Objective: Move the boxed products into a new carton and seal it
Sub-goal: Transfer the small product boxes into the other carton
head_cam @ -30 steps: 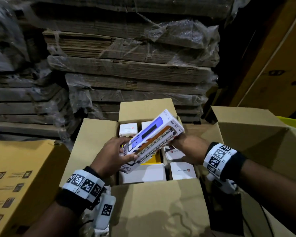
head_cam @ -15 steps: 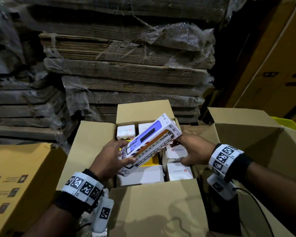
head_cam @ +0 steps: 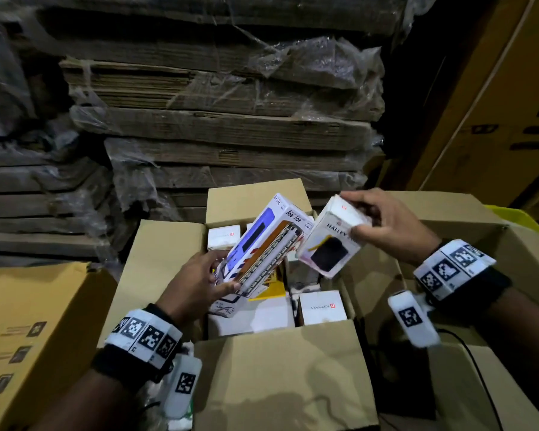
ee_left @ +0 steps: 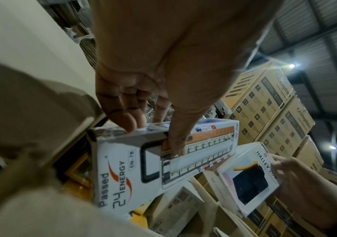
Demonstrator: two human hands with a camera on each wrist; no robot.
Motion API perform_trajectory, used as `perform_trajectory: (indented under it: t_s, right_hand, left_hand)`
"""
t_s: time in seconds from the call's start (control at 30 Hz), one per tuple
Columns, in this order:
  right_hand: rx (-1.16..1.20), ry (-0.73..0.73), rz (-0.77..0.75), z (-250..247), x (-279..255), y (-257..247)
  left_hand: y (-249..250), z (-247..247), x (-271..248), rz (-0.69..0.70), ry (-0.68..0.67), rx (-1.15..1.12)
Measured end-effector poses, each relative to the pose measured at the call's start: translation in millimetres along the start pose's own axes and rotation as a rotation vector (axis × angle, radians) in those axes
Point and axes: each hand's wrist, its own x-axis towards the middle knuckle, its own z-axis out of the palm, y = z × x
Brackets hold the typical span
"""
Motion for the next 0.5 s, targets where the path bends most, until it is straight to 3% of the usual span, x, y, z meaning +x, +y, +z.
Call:
perform_trajectory:
  t_s: [0.27,0.5]
  right_hand:
    - [0.076,0.283,0.057,-26.9,11.0,1.1]
    - [0.209,0.347,0.031,-34.4,15.4,-8.6]
  left_hand:
    - [4.2,-3.3,2.9,-0.013,-0.052,0.076]
    - [19.7,3.3,6.8,0.006,-0.134,0.399]
